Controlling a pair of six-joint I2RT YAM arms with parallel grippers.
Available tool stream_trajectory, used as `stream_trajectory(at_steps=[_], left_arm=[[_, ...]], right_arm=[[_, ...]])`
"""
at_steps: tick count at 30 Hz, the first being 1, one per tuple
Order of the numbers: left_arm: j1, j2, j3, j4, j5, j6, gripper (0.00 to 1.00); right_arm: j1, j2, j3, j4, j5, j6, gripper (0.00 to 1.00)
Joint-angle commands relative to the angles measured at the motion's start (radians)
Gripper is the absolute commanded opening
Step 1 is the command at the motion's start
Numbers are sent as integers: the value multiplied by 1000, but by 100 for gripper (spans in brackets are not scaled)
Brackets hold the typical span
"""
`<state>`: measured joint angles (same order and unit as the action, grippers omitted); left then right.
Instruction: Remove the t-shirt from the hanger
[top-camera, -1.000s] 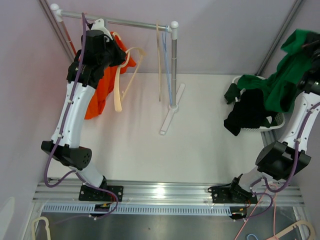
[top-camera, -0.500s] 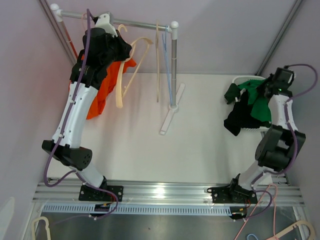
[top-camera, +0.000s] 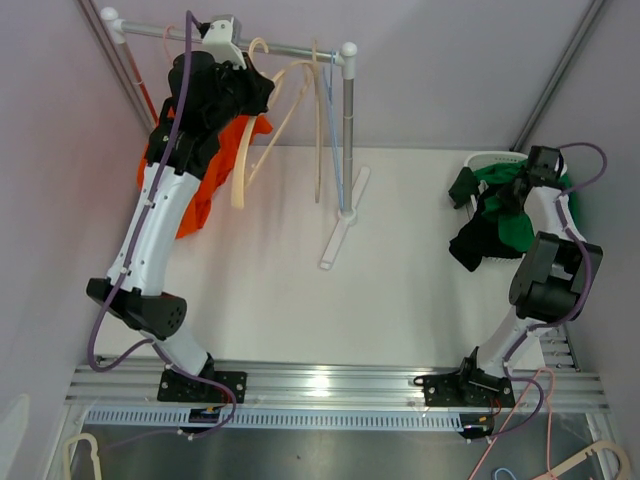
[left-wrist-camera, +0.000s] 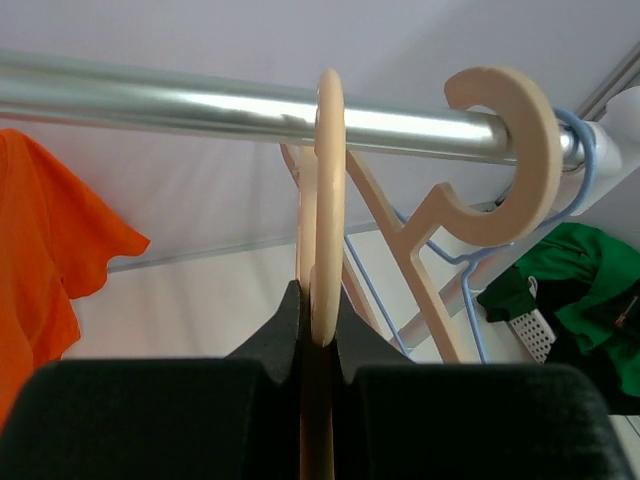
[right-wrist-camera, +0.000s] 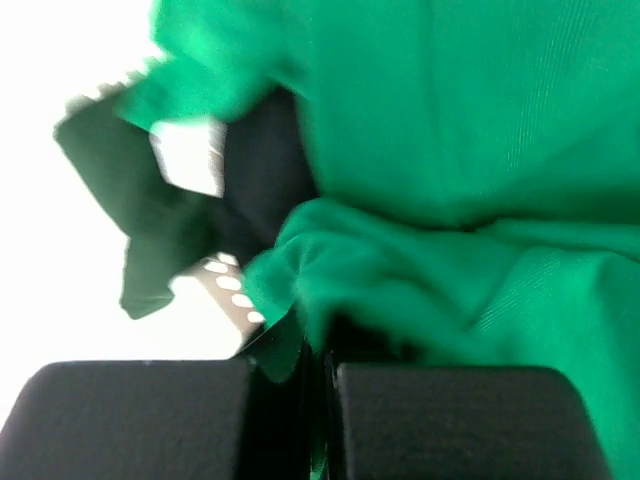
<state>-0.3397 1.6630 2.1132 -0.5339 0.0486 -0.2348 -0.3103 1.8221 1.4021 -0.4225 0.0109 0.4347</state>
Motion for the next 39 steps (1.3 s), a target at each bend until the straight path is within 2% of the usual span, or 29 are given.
stream_trajectory(at_steps=[1, 2, 5, 6, 7, 10, 11, 12, 15, 22, 33, 36, 37, 39], left_arm=[[-27, 10, 73, 61, 2, 34, 1], [-31, 14, 79, 72, -1, 38, 1], [-50, 36, 93, 87, 10, 58, 1], [-56, 47, 115, 84, 2, 63, 1], [-65, 56, 142, 69, -3, 68, 1], [-76, 95, 189, 54, -15, 80, 1], [-78, 101, 194, 55, -16, 83, 1], [-78, 107, 195, 58, -19, 86, 1], [-79, 121, 217, 60, -26, 94, 1], [-79, 173, 260, 58, -44, 132, 1], [-81, 201, 225, 72, 57, 193, 1], [-81, 186, 200, 49, 123, 204, 12], [-81, 179, 199, 43, 122, 195, 20], [-81, 149, 191, 35, 128, 190, 29]], right_arm=[[40, -119, 121, -51, 138, -34, 0], [51, -133, 130, -56, 162, -42, 0], [48, -112, 201, -102, 172, -56, 18], [48, -84, 225, -140, 176, -59, 35], [47, -70, 262, -156, 178, -68, 39], [45, -67, 264, -153, 184, -62, 44], [46, -73, 259, -148, 190, -60, 49], [45, -82, 259, -142, 195, -59, 67], [51, -86, 285, -154, 215, -63, 91], [48, -113, 345, -174, 213, -88, 95], [50, -334, 321, -147, 132, -88, 96], [48, -378, 327, -141, 116, -80, 99], [50, -386, 328, -137, 113, -80, 99], [50, -395, 339, -134, 100, -77, 99]])
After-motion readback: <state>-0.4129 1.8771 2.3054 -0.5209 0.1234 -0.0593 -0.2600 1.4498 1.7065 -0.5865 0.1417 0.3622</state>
